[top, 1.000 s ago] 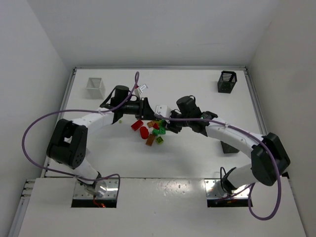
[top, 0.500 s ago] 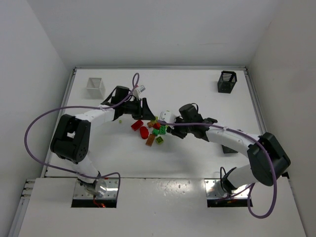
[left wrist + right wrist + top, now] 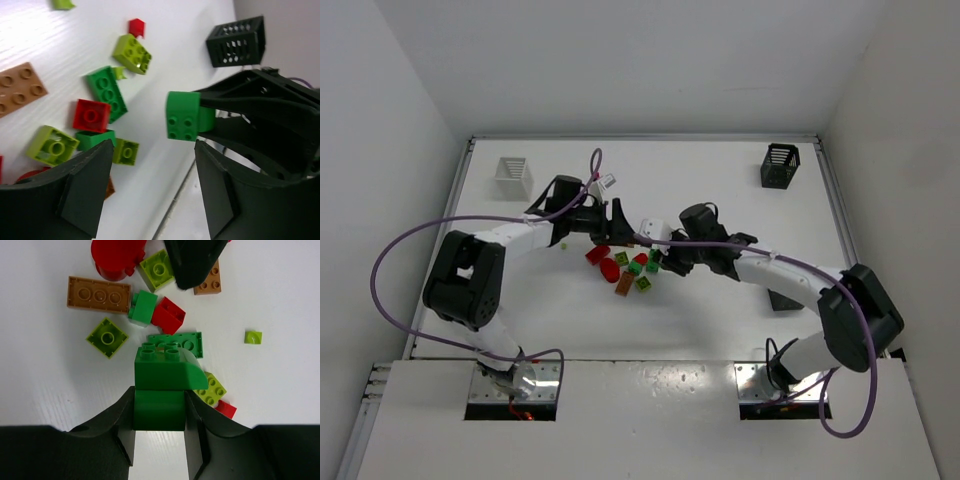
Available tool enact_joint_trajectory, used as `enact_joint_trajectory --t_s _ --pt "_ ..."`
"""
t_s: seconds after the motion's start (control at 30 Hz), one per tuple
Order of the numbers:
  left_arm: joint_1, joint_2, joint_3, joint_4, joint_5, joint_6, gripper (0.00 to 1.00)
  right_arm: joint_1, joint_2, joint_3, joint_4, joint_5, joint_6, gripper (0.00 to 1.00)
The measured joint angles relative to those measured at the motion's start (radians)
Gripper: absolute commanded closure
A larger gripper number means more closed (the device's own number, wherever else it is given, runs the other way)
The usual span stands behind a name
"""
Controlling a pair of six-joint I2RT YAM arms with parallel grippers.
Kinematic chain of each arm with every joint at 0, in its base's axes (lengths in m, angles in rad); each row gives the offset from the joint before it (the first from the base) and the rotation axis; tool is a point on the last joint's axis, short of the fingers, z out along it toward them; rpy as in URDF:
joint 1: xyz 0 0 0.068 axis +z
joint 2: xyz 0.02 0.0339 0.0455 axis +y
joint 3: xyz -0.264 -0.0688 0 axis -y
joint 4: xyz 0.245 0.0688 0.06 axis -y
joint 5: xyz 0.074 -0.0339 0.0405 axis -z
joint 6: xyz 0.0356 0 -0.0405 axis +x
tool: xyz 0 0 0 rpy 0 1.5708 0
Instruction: Sort the legos into containers by color
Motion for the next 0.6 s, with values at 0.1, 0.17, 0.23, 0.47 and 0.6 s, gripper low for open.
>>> enact_joint_trajectory --t_s 0.1,0.17,0.23,0.47,0.6 --pt "-0.008 -0.016 -0.027 0.038 0.054 -0.031 0.28 0.003 0.013 0.016 0.002 -0.013 0.005 1.0" --pt "-0.02 -0.025 -0.031 0.052 0.077 -0.041 0.26 0.003 0.018 0.029 0.002 -0.021 0.011 1.0" --pt "-0.035 -0.035 -0.031 0.066 0.098 -0.052 0.26 0.003 0.023 0.047 0.002 -0.032 0.019 1.0" --pt "-0.069 -0.044 -0.031 0.085 0.124 -0.059 0.25 0.003 0.051 0.119 0.013 -0.066 0.048 1.0" --pt "-0.071 -0.045 -0.031 0.084 0.121 -0.058 0.4 0.002 0.051 0.129 0.001 -0.073 0.061 1.0"
